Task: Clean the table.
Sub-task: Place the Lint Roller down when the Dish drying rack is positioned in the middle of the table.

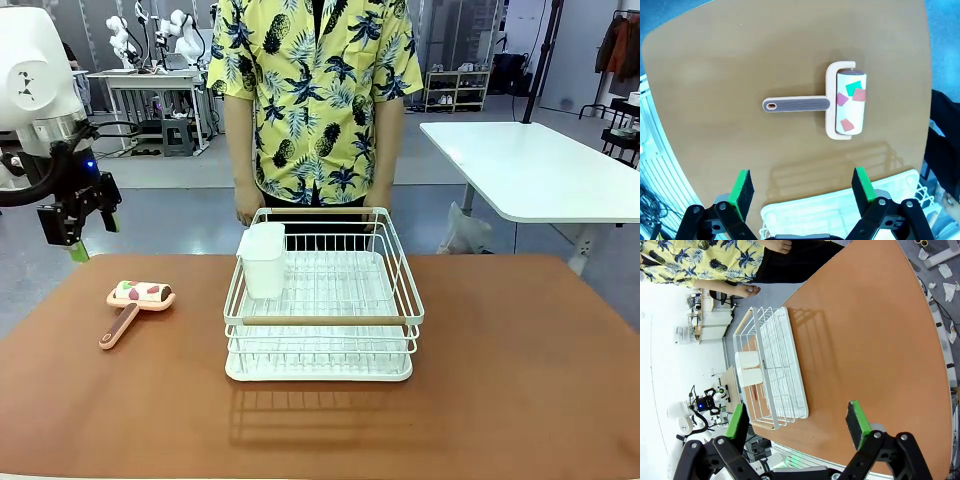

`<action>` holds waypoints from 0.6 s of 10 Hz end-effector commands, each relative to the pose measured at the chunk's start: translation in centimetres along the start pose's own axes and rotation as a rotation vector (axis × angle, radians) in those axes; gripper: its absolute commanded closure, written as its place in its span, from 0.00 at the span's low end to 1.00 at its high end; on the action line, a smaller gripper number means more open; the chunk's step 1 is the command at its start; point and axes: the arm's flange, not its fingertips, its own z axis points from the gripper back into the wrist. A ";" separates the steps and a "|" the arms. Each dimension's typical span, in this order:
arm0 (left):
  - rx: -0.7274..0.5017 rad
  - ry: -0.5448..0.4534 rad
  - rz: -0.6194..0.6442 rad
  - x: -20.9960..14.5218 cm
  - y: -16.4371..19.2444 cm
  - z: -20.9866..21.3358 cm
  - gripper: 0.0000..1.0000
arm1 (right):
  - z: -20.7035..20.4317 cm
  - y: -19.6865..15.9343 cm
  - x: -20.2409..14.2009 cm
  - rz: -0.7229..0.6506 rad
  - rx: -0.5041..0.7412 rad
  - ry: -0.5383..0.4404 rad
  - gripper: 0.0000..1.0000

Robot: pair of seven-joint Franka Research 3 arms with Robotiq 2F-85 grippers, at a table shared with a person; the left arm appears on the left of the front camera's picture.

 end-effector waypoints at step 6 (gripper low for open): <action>0.001 -0.001 0.001 0.0 0.4 -0.1 0.00 | 0.1 0.2 -0.1 0.001 0.016 -0.002 0.00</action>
